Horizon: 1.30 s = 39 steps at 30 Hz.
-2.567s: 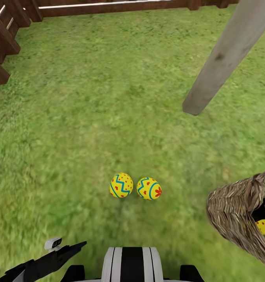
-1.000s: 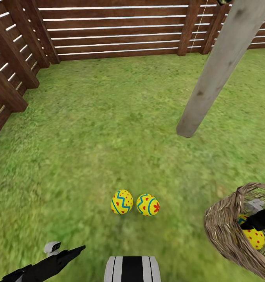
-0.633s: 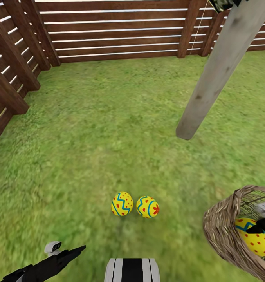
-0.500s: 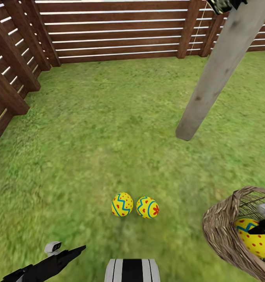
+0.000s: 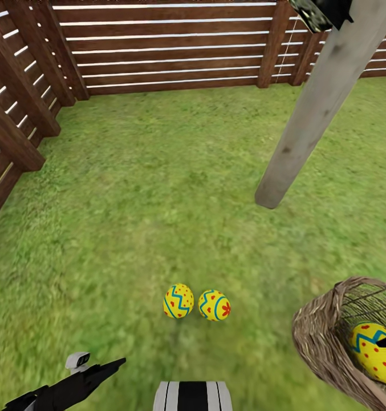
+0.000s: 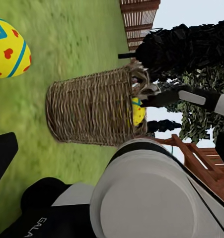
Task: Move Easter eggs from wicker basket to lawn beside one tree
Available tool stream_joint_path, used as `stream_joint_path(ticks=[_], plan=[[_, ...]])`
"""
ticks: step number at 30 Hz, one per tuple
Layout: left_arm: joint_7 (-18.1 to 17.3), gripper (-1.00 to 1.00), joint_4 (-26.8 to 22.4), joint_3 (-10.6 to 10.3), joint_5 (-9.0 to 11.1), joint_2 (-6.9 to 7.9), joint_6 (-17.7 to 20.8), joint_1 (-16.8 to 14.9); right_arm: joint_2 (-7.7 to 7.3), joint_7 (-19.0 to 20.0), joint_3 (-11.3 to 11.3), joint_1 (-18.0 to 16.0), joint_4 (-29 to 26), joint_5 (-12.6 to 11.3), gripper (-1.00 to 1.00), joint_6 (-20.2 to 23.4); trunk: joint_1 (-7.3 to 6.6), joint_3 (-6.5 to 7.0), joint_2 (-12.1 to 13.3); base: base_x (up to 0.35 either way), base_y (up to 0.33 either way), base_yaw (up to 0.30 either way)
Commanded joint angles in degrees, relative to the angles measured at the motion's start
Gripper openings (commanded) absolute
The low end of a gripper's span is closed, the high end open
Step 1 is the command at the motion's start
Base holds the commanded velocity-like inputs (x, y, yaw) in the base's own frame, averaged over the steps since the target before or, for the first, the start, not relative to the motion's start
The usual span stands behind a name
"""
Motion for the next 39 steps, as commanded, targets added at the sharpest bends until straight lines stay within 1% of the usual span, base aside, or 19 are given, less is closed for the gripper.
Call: stream_joint_path(ticks=[1,4,6,12,13,14,15,16,19,22,24,26,28,30,32,33,35,36,39], plan=[[-0.16,1.0,-0.02,-0.47,0.45,0.06,0.6,-0.05,-0.25,0.48,0.31,-0.19,-0.1,-0.64,-1.0,0.46,-0.23,0.14,0.4,0.0,0.0,0.0],[-0.16,1.0,-0.02,-0.49,0.45,0.04,0.61,-0.05,-1.02,5.08,0.24,-0.19,-0.02,-0.71,-1.0,0.46,-0.89,0.68,1.6,0.0,0.0,0.0],[-0.16,1.0,-0.02,-0.48,0.45,0.02,0.59,-0.05,-1.59,6.79,-0.34,-0.19,-0.01,-0.71,-1.0,0.46,-1.33,1.04,2.4,0.0,0.0,0.0],[-0.16,1.0,-0.02,-0.49,0.45,-0.02,0.59,-0.05,-3.31,10.94,-5.08,-0.19,-0.01,-0.32,-1.0,1.77,-2.65,2.12,4.81,0.0,0.0,0.0],[-0.16,1.0,-0.02,-0.49,0.45,-0.02,0.59,-0.05,-3.7,11.87,-6.52,-0.19,-0.01,0.85,-1.0,2.09,-2.87,2.3,5.21,0.0,0.0,0.0],[-0.16,1.0,-0.02,-0.49,0.45,-0.03,0.59,-0.05,-4.02,13.08,-8.57,-0.19,-0.01,2.62,-1.0,2.3,-3.09,2.48,5.61,0.0,0.0,0.0],[-0.16,1.0,-0.02,-0.49,0.45,-0.03,0.59,-0.05,-4.26,14.6,-10.88,-0.19,-0.01,4.75,-1.0,2.66,-3.31,2.66,6.01,0.0,0.0,0.0],[-0.16,1.0,-0.02,-0.49,0.45,-0.03,0.59,-0.05,-4.54,15.69,-12.38,-0.19,-0.04,6.26,-1.0,3.21,-3.53,2.84,6.41,0.0,0.0,0.0],[-0.16,1.0,-0.02,-0.49,0.45,-0.03,0.59,-0.05,-5.84,20.52,-18.32,-0.19,-0.16,12.03,-1.0,6.09,-4.19,3.37,7.62,0.0,0.0,0.0],[-0.16,1.0,-0.02,-0.49,0.45,-0.04,0.59,-0.05,-7.16,23.87,-20.5,-0.19,-1.06,15.16,-1.0,6.66,-4.85,3.91,8.82,0.0,0.0,0.0],[-0.16,1.0,-0.02,-0.49,0.45,-0.06,0.59,-0.05,-8.2,25.01,-20.85,-0.19,-2.59,15.77,-1.0,6.79,-5.28,4.27,9.62,0.0,0.0,0.0],[-0.16,1.0,-0.02,-0.49,0.45,-0.08,0.59,-0.05,-10.15,25.45,-21.19,-0.19,-6.44,15.99,-1.0,7.75,-5.72,4.63,10.42,0.0,0.0,0.0],[-0.16,1.0,-0.02,-0.49,0.45,-0.06,0.59,-0.05,-12.94,25.48,-22.59,-0.19,-12.35,16.1,-1.0,9.27,-6.16,4.99,11.22,0.0,0.0,0.0],[-0.16,1.0,-0.02,-0.49,0.45,-0.07,0.59,-0.06,-17.29,25.26,-26.06,-0.19,-21.25,16.95,-1.0,11.87,-6.6,5.35,12.03,0.0,0.0,0.0],[-0.16,1.0,-0.02,-0.49,0.45,-0.07,0.59,-0.05,-21.69,25.07,-30.36,-0.19,-29.57,18.54,-1.0,15.6,-7.04,5.71,12.83,0.0,0.0,0.0],[-0.16,1.0,-0.02,-0.49,0.45,-0.08,0.59,-0.05,-22.86,25.06,-31.82,-0.19,-31.81,19.14,-1.0,16.78,-7.26,5.89,13.23,0.0,0.0,0.0],[-0.16,1.0,-0.02,-0.49,0.45,-0.11,0.59,-0.05,-25.47,25.07,-35.96,-0.19,-36.87,20.29,-1.0,19.76,-7.7,6.25,14.03,0.0,0.0,0.0],[-0.16,1.0,-0.02,-0.49,0.45,-0.11,0.59,-0.05,-26.2,25.07,-37.18,-0.19,-38.15,20.43,-1.0,20.63,-7.92,6.43,14.43,0.0,0.0,0.0],[-0.16,1.0,-0.02,-0.49,0.45,-0.12,0.59,-0.05,-29.18,25.2,-42.91,-0.19,-42.8,20.61,-1.0,24.5,-8.58,6.96,15.64,0.0,0.0,0.0]])
